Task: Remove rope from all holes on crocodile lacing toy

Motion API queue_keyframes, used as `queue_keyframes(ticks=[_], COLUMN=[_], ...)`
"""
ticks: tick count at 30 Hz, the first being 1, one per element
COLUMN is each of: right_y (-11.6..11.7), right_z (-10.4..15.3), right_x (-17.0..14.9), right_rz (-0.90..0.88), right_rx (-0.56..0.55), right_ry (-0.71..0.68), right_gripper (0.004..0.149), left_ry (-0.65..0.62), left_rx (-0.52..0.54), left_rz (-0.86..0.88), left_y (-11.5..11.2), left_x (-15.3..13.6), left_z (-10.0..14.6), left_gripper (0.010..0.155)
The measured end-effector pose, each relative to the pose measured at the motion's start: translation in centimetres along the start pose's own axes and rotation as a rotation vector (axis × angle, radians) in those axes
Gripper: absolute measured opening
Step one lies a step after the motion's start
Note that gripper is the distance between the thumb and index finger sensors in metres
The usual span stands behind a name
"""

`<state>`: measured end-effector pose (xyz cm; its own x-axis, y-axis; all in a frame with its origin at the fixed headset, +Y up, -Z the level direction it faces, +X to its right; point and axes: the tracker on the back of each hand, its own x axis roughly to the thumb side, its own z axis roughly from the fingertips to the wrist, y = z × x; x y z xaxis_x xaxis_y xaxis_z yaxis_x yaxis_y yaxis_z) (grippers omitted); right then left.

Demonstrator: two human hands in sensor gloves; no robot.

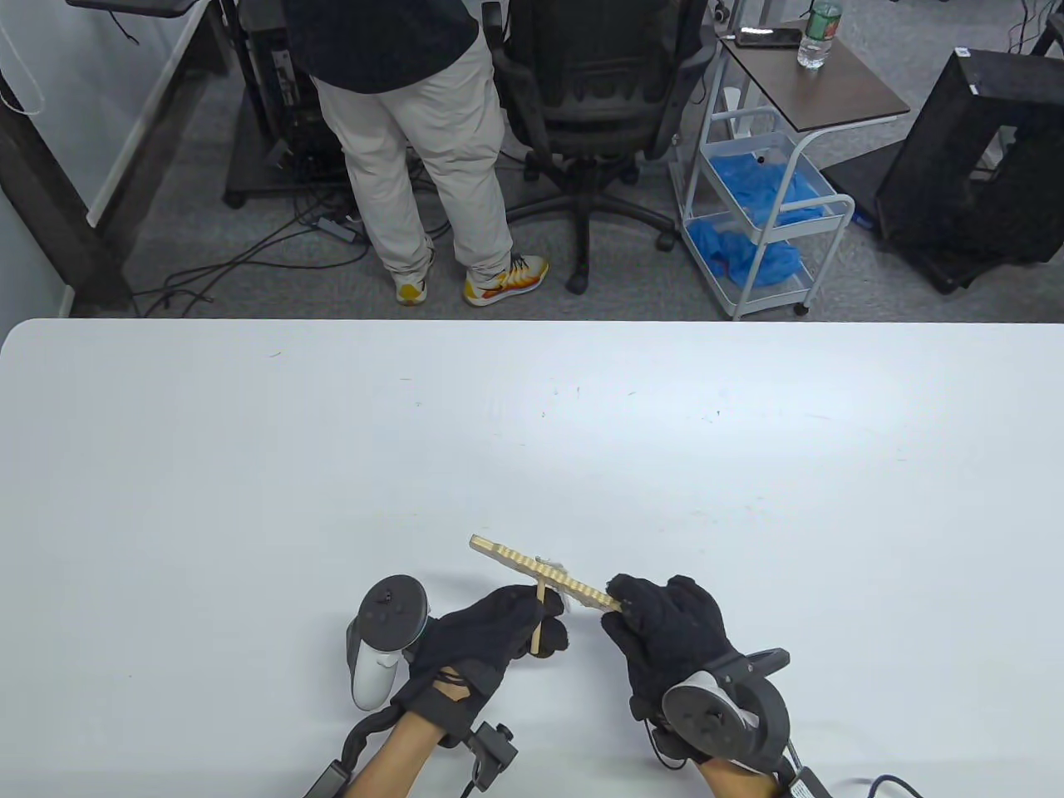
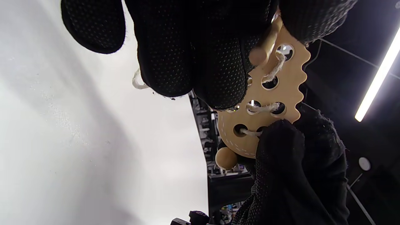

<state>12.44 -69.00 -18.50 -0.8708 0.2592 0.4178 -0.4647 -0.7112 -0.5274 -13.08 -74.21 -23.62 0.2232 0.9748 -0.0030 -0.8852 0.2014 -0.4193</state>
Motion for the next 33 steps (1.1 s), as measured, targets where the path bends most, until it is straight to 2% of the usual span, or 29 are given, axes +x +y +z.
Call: queue_keyframes(ticks=[10, 22, 33], right_y=[0.3, 1.1, 2.9], right_z=[0.0, 0.0, 0.7], right_x=[-0.1, -2.2, -5.0], right_rz=[-0.009, -0.162, -0.421], right_rx=[0.015, 0.073, 0.191], right_ry=[0.01, 0.222, 0.516], right_gripper=[0.048, 0.048, 0.048], left_ry=[0.012, 0.018, -0.002], left_rx=[0.011, 0.017, 0.069], left_rz=[-0.021, -0.022, -0.008], left_y=[0.0, 0.3, 1.6], left_x=[0.1, 0.1, -0.1], left_z=[0.1, 0.1, -0.1], left_gripper=[0.048, 0.047, 0.053])
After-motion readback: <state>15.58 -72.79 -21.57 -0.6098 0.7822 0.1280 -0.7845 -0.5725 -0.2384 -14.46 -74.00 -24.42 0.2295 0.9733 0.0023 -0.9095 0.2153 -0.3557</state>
